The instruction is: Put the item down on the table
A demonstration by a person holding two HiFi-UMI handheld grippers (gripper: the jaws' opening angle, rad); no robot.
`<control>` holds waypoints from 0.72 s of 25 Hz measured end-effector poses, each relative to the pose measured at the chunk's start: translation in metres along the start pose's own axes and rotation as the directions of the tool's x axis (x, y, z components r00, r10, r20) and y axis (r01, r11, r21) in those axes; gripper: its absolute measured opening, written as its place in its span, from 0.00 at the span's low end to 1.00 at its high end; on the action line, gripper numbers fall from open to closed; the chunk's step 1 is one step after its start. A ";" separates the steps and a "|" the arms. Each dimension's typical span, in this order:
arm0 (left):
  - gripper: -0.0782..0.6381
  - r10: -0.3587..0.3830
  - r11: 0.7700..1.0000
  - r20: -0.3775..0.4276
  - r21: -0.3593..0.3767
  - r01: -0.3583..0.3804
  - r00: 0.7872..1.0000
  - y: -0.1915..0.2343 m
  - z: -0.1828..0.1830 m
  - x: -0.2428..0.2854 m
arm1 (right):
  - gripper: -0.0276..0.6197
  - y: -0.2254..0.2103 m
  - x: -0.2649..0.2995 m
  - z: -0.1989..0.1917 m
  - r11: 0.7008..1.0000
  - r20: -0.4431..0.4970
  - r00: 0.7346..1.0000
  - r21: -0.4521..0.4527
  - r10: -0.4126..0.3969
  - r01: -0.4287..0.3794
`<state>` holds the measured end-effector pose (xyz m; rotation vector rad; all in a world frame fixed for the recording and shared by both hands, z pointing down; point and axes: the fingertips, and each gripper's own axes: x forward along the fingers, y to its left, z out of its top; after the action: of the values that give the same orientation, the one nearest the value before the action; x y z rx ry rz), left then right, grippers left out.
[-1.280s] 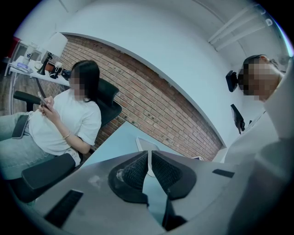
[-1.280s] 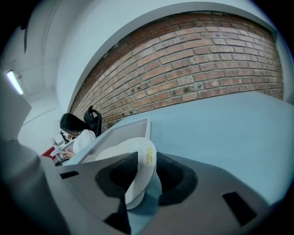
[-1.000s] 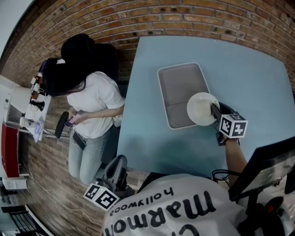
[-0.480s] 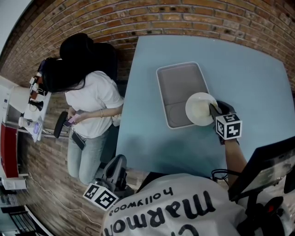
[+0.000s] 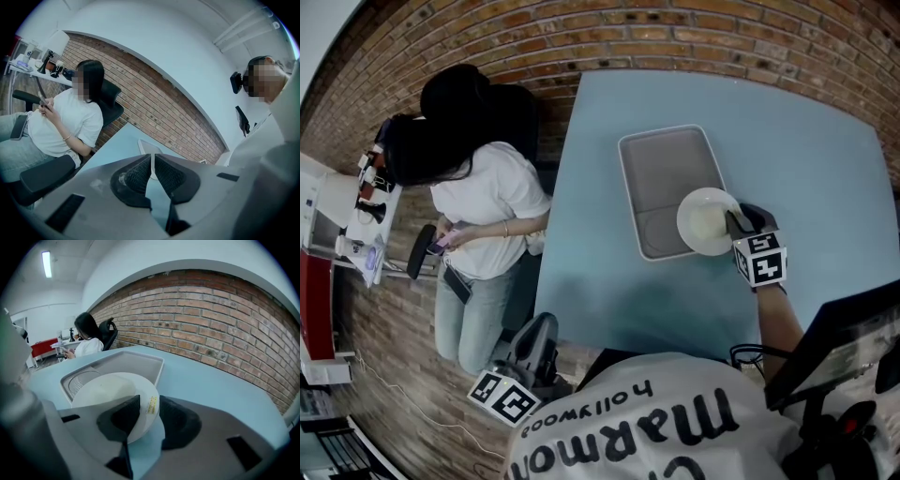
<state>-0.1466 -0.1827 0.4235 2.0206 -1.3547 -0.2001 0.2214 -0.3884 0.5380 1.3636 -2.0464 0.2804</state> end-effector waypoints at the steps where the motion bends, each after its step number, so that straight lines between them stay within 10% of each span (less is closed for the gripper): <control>1: 0.15 -0.002 1.000 -0.001 0.001 0.002 1.000 0.000 0.000 0.000 | 0.23 0.000 0.000 0.000 1.000 -0.002 1.000 -0.004 -0.001 0.001; 18: 0.15 -0.159 0.986 -0.083 0.039 0.162 0.984 -0.019 0.000 0.038 | 0.15 0.016 -0.071 0.034 0.994 0.166 0.986 0.104 0.025 -0.043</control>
<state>-0.1154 -0.2113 0.4207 2.1543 -1.1576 -0.1597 0.2108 -0.3458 0.4710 1.4607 -2.2205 0.3052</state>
